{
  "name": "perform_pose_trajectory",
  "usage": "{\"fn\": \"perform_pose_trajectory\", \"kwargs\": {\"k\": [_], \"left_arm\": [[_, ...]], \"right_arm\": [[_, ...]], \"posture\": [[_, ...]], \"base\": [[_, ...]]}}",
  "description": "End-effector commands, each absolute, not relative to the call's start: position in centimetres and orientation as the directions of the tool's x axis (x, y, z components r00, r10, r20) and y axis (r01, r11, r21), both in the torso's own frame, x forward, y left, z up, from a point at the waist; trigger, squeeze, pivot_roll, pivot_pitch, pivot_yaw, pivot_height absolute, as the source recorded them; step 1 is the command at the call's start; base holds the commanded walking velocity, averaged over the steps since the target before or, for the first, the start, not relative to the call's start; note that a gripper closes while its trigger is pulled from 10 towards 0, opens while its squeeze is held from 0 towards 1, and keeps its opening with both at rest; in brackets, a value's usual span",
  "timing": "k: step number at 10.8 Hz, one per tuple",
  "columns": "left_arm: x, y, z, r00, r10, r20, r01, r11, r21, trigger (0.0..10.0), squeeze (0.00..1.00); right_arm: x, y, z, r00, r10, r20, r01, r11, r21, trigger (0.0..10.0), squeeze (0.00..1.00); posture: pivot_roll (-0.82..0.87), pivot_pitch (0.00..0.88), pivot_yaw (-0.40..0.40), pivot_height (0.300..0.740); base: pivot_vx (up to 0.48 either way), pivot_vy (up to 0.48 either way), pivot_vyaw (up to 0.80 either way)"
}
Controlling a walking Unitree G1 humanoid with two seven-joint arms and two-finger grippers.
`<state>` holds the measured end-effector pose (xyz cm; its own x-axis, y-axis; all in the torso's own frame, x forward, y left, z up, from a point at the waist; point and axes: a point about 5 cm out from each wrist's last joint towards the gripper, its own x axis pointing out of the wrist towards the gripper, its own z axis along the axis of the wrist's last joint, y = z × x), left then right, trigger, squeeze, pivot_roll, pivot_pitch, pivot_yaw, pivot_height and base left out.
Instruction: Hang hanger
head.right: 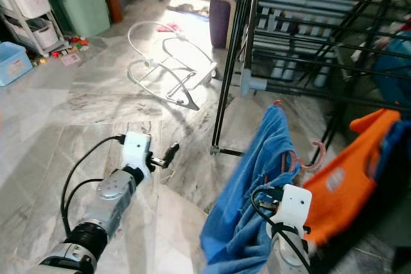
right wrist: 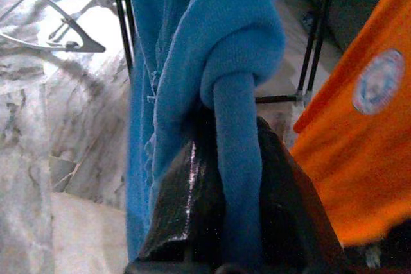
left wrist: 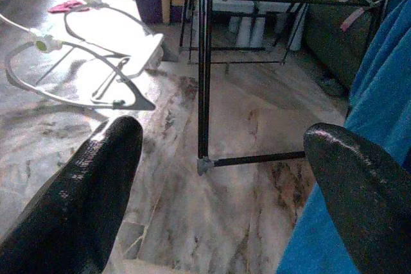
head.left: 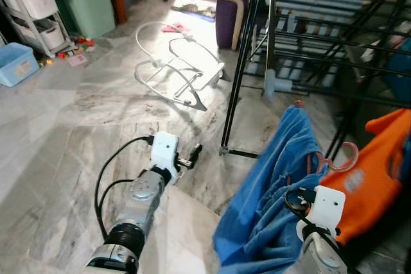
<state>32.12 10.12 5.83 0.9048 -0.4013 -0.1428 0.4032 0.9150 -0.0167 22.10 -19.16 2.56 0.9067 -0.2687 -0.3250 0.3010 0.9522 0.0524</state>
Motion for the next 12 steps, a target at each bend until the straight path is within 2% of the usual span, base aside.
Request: {"fn": "perform_pose_trajectory", "kwargs": {"k": [1, 2, 5, 10, 12], "left_arm": [[32.1, 9.9, 5.9, 0.901, -0.412, -0.135, 0.413, 0.910, -0.026, 10.0, 0.00], [32.0, 9.7, 5.8, 0.899, -0.416, -0.138, 0.417, 0.909, -0.026, 10.0, 0.00], [31.8, 9.6, 5.5, 0.898, -0.412, -0.151, 0.413, 0.910, -0.027, 10.0, 0.00], [31.5, 9.7, 5.4, 0.913, -0.383, -0.139, 0.386, 0.923, -0.008, 10.0, 0.00], [31.5, 10.1, 5.3, 0.919, -0.367, -0.143, 0.371, 0.929, -0.001, 10.0, 0.00]], "right_arm": [[22.4, -19.5, 3.3, 0.915, -0.283, -0.288, 0.310, 0.949, 0.054, 1.5, 0.00], [22.4, -19.6, 3.3, 0.912, -0.286, -0.293, 0.314, 0.948, 0.053, 10.0, 0.00], [22.2, -19.7, 3.3, 0.909, -0.289, -0.298, 0.316, 0.948, 0.043, 10.0, 0.00], [22.5, -19.9, 3.8, 0.920, -0.249, -0.304, 0.269, 0.963, 0.024, 10.0, 0.00], [23.6, -20.3, 5.3, 0.936, -0.225, -0.270, 0.238, 0.971, 0.015, 10.0, 0.00]], "posture": [[0.09, 0.079, -0.056, 0.740], [0.09, 0.080, -0.058, 0.740], [0.08, 0.085, -0.066, 0.740], [0.08, 0.104, -0.092, 0.740], [0.08, 0.109, -0.095, 0.740]], "base": [[0.480, 0.000, 0.00], [0.480, 0.000, 0.00], [0.368, 0.000, 0.00], [0.000, 0.000, 0.00], [0.000, 0.000, 0.00]]}}
